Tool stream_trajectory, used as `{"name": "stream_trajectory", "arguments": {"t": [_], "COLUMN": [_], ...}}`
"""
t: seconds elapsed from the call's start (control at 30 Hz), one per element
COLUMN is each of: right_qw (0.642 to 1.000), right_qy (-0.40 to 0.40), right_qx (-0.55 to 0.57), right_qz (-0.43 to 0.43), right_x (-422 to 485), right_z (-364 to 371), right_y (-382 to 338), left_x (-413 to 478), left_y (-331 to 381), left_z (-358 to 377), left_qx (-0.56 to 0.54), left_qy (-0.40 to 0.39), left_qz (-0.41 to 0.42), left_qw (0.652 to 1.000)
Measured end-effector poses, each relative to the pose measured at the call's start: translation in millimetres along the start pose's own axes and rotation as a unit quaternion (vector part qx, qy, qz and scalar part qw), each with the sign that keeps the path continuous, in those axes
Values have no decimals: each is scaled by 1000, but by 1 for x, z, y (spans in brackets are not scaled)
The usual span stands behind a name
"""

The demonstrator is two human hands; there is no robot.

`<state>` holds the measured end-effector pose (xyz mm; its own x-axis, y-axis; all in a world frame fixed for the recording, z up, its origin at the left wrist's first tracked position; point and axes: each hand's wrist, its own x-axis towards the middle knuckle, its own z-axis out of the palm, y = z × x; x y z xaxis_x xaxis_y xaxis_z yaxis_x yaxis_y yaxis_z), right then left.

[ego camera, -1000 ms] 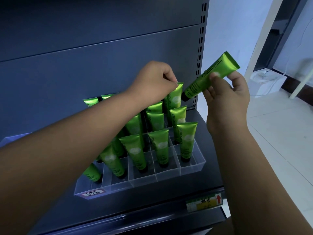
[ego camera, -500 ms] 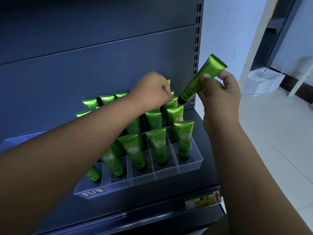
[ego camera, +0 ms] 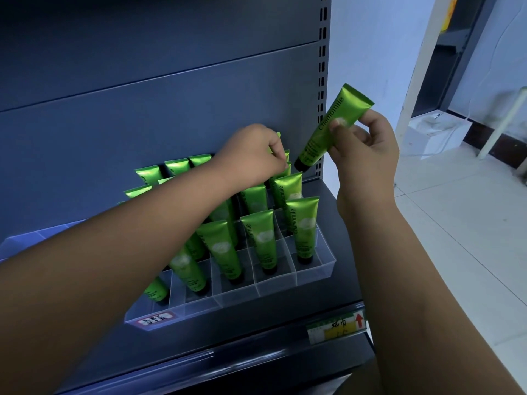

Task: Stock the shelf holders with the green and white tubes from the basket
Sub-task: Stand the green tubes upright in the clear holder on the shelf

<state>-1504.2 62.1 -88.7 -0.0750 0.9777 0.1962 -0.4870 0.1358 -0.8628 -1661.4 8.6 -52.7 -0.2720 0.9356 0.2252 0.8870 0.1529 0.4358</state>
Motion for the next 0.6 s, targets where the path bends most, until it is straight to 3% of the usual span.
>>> {"name": "stream_trajectory", "arguments": {"t": [0.17,0.33,0.43,0.6], "right_qw": [997,983,970,971], "right_qy": [-43,-160,-222,-220], "right_qx": [40,48,33,53], "right_qz": [-50,-82,-93,-78], "right_x": [-4,-7,-11,-21], "right_z": [-1,6,10,12], "right_y": [-11,-27,-32,-32], "left_x": [-4,-25,-38,-50], "left_y": [-5,12,24,29], "left_z": [-8,-29,-40,-47], "left_qx": [-85,-287,-299,-279], "left_qy": [69,141,156,155], "left_qz": [5,82,143,157], "left_qw": [994,944,931,935]}}
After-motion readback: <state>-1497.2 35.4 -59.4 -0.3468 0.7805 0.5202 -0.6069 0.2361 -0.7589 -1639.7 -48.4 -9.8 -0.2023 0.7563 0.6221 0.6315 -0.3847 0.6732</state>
